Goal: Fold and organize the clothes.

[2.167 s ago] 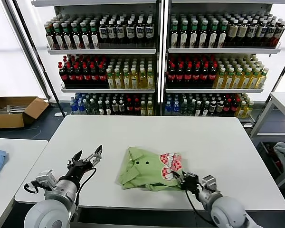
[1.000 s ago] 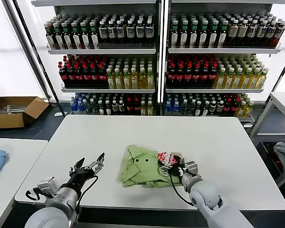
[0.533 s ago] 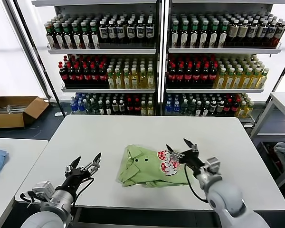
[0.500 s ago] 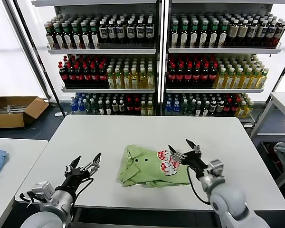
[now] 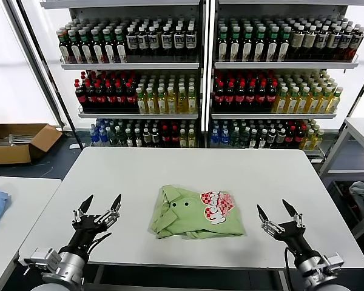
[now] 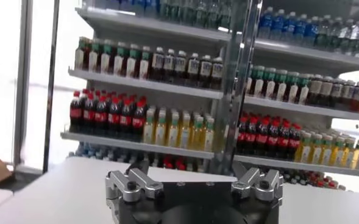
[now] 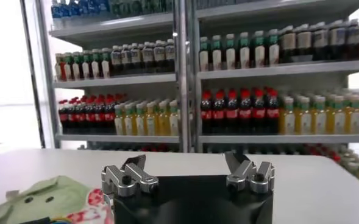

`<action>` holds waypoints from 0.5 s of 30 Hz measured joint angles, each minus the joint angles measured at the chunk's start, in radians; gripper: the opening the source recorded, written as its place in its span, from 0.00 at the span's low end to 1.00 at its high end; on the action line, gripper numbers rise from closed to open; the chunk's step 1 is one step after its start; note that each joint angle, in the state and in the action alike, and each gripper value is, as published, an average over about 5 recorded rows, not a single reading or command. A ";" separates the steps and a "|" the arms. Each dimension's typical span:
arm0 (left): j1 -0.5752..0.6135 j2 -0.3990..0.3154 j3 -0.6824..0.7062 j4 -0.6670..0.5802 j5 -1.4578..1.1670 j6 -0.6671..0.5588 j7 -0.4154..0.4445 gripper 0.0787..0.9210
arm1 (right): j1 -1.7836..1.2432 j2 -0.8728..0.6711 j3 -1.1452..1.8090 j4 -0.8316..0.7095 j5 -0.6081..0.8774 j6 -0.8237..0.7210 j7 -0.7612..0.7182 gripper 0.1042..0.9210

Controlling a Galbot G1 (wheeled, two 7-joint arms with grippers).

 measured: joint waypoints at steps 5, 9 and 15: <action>0.025 -0.022 -0.033 -0.006 0.044 -0.043 0.046 0.88 | -0.045 0.020 0.037 0.001 -0.019 0.040 -0.021 0.88; 0.043 -0.039 -0.055 -0.008 0.068 -0.070 0.077 0.88 | -0.066 0.035 0.051 0.005 -0.032 0.059 -0.033 0.88; 0.065 -0.053 -0.083 -0.008 0.089 -0.101 0.114 0.88 | -0.093 0.058 0.055 0.013 -0.059 0.073 -0.045 0.88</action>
